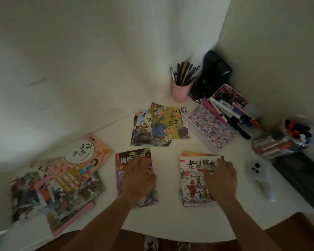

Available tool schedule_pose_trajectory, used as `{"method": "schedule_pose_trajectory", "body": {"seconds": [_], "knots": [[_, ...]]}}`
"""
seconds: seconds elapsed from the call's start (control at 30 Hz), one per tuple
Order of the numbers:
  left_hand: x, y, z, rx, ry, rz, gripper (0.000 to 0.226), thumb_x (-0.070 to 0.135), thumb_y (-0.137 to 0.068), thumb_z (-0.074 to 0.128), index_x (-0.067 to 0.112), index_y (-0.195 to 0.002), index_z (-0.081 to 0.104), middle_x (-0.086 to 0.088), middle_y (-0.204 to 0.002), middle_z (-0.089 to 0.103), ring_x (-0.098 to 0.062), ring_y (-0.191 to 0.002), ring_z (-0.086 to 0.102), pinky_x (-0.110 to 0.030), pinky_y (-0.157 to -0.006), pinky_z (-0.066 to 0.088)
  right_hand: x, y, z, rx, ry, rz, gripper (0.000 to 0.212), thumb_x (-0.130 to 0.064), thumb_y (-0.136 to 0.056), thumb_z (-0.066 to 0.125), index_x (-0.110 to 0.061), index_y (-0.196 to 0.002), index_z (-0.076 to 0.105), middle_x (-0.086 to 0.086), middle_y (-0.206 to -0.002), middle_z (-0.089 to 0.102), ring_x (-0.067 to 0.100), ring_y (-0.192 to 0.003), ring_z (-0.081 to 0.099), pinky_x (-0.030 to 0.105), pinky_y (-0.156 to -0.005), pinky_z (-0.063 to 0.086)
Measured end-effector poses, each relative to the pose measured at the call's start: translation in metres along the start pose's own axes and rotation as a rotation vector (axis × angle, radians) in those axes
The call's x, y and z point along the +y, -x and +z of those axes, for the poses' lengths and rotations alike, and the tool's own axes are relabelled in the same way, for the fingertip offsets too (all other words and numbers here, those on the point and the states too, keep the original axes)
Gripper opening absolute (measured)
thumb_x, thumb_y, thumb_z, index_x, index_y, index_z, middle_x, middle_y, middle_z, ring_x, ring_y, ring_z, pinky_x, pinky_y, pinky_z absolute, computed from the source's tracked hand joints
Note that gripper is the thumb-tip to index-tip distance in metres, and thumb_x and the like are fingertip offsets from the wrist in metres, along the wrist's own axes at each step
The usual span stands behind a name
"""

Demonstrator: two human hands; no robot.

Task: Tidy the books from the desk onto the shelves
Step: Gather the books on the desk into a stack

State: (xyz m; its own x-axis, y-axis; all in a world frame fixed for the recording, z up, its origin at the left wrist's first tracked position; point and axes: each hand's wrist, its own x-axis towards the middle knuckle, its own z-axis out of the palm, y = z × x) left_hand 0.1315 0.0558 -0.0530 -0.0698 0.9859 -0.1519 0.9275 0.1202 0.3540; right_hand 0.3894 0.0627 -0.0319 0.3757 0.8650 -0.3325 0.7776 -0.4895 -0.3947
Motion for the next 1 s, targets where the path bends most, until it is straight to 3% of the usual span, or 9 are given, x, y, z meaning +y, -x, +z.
{"method": "schedule_pose_trajectory", "body": {"seconds": [0.1, 0.23, 0.33, 0.47, 0.6, 0.7, 0.8, 0.87, 1.0], "knots": [[-0.001, -0.048, -0.013, 0.058, 0.156, -0.261, 0.052, 0.038, -0.091, 0.069, 0.013, -0.135, 0.058, -0.015, -0.13, 0.059, -0.036, -0.121, 0.055, -0.042, -0.104, 0.038, -0.047, -0.026, 0.016, -0.143, -0.279, -0.054, 0.054, -0.038, -0.093, 0.067, -0.011, -0.139, 0.053, 0.013, -0.138, 0.054, 0.031, -0.124, 0.055, 0.038, -0.102, 0.043], [-0.007, -0.112, -0.021, -0.03, 0.315, -0.511, 0.076, 0.053, -0.095, 0.06, 0.007, -0.151, 0.036, -0.022, -0.148, 0.041, -0.041, -0.138, 0.038, -0.048, -0.115, 0.032, -0.088, -0.07, 0.037, -0.124, -0.221, -0.151, 0.054, -0.043, -0.096, 0.062, -0.015, -0.141, 0.049, 0.016, -0.134, 0.054, 0.035, -0.124, 0.051, 0.042, -0.103, 0.041], [-0.012, -0.14, -0.009, 0.005, 0.169, -0.474, 0.07, 0.057, -0.096, 0.055, 0.0, -0.136, 0.05, -0.023, -0.131, 0.052, -0.042, -0.121, 0.048, -0.045, -0.104, 0.037, -0.102, -0.089, 0.049, -0.023, 0.061, -0.194, 0.05, -0.055, -0.094, 0.054, -0.02, -0.129, 0.05, 0.017, -0.126, 0.052, 0.037, -0.117, 0.048, 0.046, -0.096, 0.046], [0.005, -0.159, -0.001, 0.117, 0.041, -0.394, 0.063, 0.054, -0.098, 0.052, -0.004, -0.119, 0.059, -0.02, -0.116, 0.06, -0.04, -0.113, 0.053, -0.043, -0.095, 0.04, -0.121, -0.094, 0.058, 0.099, 0.159, -0.124, 0.072, -0.063, -0.086, 0.064, -0.008, -0.128, 0.044, 0.02, -0.131, 0.043, 0.037, -0.121, 0.043, 0.045, -0.092, 0.046], [0.006, -0.178, -0.002, 0.058, 0.374, -0.714, 0.078, 0.063, -0.075, 0.075, -0.001, -0.117, 0.061, -0.018, -0.116, 0.064, -0.037, -0.112, 0.06, -0.042, -0.098, 0.05, -0.128, -0.103, 0.06, 0.057, 0.132, -0.023, 0.091, -0.058, -0.079, 0.075, 0.003, -0.135, 0.035, 0.024, -0.137, 0.041, 0.038, -0.126, 0.041, 0.041, -0.101, 0.039], [0.006, -0.188, -0.004, 0.029, 0.901, -0.756, 0.035, 0.037, -0.075, 0.085, 0.006, -0.081, 0.07, -0.013, -0.087, 0.073, -0.028, -0.083, 0.07, -0.039, -0.082, 0.061, -0.125, -0.116, 0.055, -0.036, 0.134, -0.015, 0.105, -0.056, -0.077, 0.078, 0.011, -0.139, 0.026, 0.029, -0.142, 0.037, 0.042, -0.135, 0.034, 0.044, -0.111, 0.028], [0.011, -0.187, -0.013, 0.014, 0.807, -0.555, 0.018, 0.026, -0.092, 0.073, 0.011, -0.084, 0.067, -0.006, -0.083, 0.07, -0.029, -0.086, 0.07, -0.038, -0.081, 0.057, -0.121, -0.123, 0.052, -0.065, 0.014, -0.007, 0.114, -0.053, -0.069, 0.086, 0.012, -0.139, 0.024, 0.029, -0.143, 0.036, 0.043, -0.137, 0.032, 0.045, -0.115, 0.024], [0.006, -0.178, -0.02, 0.004, 0.821, -0.455, 0.012, 0.026, -0.097, 0.068, 0.018, -0.088, 0.065, -0.004, -0.086, 0.071, -0.029, -0.086, 0.069, -0.04, -0.083, 0.057, -0.115, -0.124, 0.055, -0.036, -0.109, -0.006, 0.102, -0.045, -0.068, 0.09, 0.006, -0.135, 0.032, 0.025, -0.136, 0.044, 0.042, -0.13, 0.041, 0.044, -0.109, 0.033], [-0.016, -0.149, -0.039, 0.017, 0.995, -0.371, 0.011, 0.025, -0.101, 0.065, 0.018, -0.094, 0.07, -0.021, -0.094, 0.073, -0.03, -0.082, 0.069, -0.05, -0.081, 0.059, -0.1, -0.12, 0.047, -0.038, -0.607, 0.071, 0.044, -0.015, -0.079, 0.083, -0.005, -0.109, 0.053, 0.013, -0.098, 0.061, 0.032, -0.091, 0.062, 0.032, -0.068, 0.042]]}}
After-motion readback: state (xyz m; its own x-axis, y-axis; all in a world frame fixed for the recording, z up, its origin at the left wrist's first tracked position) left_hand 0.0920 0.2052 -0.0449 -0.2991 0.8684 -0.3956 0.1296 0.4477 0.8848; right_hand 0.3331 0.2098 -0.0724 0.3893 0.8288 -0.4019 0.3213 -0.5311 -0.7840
